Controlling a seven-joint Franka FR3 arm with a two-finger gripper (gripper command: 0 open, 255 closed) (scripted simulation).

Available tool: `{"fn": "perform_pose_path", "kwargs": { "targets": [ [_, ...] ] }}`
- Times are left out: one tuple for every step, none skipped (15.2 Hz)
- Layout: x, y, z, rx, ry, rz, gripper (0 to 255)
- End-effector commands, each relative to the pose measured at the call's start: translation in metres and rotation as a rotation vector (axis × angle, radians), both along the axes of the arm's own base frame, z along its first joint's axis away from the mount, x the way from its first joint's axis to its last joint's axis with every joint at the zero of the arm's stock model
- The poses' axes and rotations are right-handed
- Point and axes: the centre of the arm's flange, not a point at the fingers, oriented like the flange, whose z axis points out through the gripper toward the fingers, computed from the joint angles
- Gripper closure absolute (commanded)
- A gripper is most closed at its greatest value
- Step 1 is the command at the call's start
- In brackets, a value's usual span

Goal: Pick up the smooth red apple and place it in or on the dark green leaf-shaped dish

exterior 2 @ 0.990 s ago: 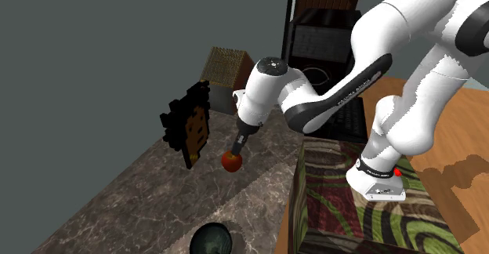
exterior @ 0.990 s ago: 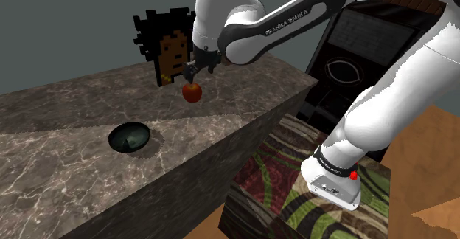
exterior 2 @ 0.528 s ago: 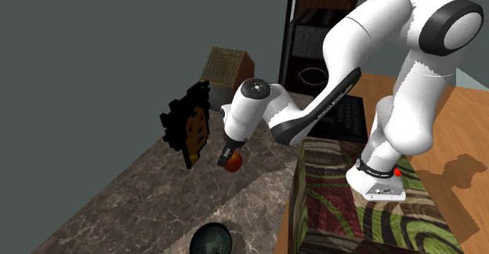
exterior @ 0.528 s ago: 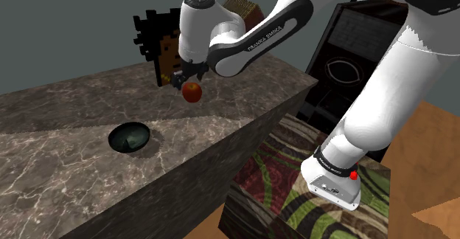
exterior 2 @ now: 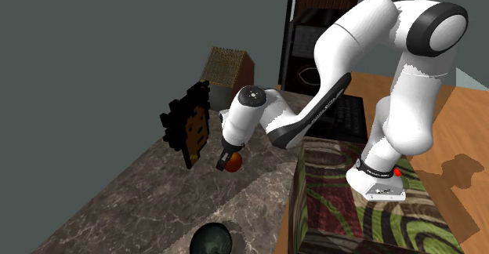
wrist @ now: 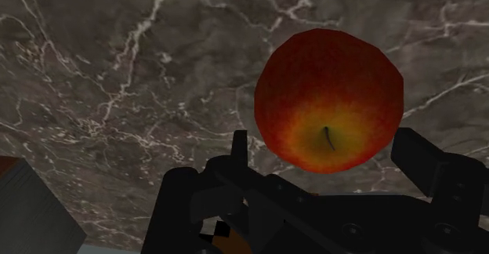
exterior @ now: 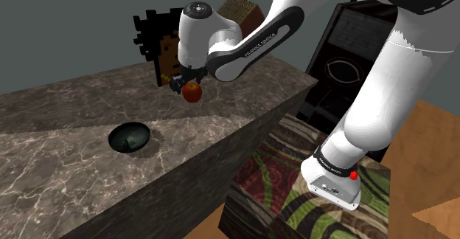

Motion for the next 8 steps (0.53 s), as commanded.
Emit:
{"fn": "perform_pose_path", "kwargs": {
  "targets": [
    [0.0001,0.0000,-0.0002,0.000,0.000,0.000,0],
    [0.0001,0.0000,-0.0002,0.000,0.000,0.000,0],
    [0.0001,0.0000,-0.0001,0.000,0.000,0.000,0],
    [0.0001,0.0000,-0.0001,0.000,0.000,0.000,255],
    [0.0001,0.0000,-0.0001,0.000,0.000,0.000,255],
    [0.0001,-0.0001,-0.0002,0.000,0.000,0.000,255],
    [-0.0001,-0.0001,-0.0001,0.000,0.000,0.000,255],
    [-0.0001,-0.0002,-0.0002,0.000,0.000,0.000,255]
  ]
}}
